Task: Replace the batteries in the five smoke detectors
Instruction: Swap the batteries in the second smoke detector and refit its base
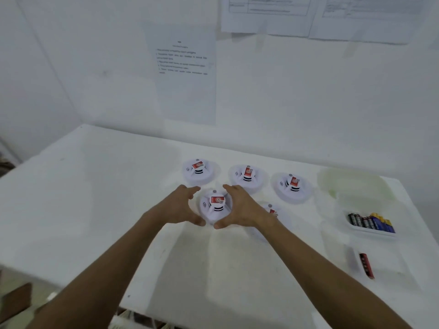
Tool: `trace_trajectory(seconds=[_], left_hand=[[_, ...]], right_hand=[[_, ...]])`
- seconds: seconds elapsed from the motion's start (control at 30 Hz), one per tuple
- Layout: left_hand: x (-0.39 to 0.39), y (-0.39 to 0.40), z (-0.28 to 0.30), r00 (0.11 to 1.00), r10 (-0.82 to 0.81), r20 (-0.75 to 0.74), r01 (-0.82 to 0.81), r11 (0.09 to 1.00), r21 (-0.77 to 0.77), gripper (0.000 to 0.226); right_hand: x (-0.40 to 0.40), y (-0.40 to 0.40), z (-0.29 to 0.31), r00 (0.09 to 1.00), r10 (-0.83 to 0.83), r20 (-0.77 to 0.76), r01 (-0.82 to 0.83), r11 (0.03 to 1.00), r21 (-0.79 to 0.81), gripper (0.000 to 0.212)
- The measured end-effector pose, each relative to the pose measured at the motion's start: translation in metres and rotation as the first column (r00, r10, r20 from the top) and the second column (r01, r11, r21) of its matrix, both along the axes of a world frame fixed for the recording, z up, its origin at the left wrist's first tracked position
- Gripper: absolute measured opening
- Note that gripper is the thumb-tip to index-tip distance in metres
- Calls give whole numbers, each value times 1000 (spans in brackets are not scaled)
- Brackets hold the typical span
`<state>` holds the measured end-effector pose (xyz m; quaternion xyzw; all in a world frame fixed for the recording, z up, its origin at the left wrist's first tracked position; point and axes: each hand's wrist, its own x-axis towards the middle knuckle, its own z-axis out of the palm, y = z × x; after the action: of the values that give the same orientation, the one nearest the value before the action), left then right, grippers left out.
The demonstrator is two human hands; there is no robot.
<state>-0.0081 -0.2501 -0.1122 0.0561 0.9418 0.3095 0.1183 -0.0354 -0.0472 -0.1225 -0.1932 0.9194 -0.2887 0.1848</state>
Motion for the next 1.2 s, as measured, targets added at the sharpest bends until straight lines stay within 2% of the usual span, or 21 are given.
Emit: trace_trajectory(seconds=[0.17, 0.3, 0.43, 0.6, 0.73, 0.9, 1.03, 1.2], left_hand=[[-6, -2, -19, 1000, 9, 8, -9, 998, 60, 60], [2, -4, -14, 999, -35, -14, 37, 986, 162, 53], [16, -7, 4, 999, -42, -15, 45, 953, 299, 58], [30, 4, 37, 998, -29, -61, 50, 922, 383, 66], [39, 15, 53, 999, -14, -51, 36, 879, 476, 67], [47, 31, 58, 995, -73, -69, 95, 910, 403, 84], [51, 52, 63, 982, -177, -67, 189, 896, 402, 94], [54, 76, 68, 977, -186, -106, 215, 863, 458, 91]], right_hand=[[-4, -2, -7, 1000, -16, -20, 16, 1000, -18, 117], [0, 2, -12, 996, -84, -36, 79, 989, -127, 117], [8, 7, 0, 996, -72, -56, 59, 977, -203, 113], [21, 23, 31, 997, 19, -72, -35, 974, -225, 106], [31, 40, 44, 1000, -9, -28, -2, 929, -369, 95], [47, 64, 49, 999, -12, 53, 38, 855, -517, 97], [59, 79, 45, 996, -45, 79, 83, 799, -596, 99], [68, 98, 46, 995, -62, 75, 95, 777, -622, 97]])
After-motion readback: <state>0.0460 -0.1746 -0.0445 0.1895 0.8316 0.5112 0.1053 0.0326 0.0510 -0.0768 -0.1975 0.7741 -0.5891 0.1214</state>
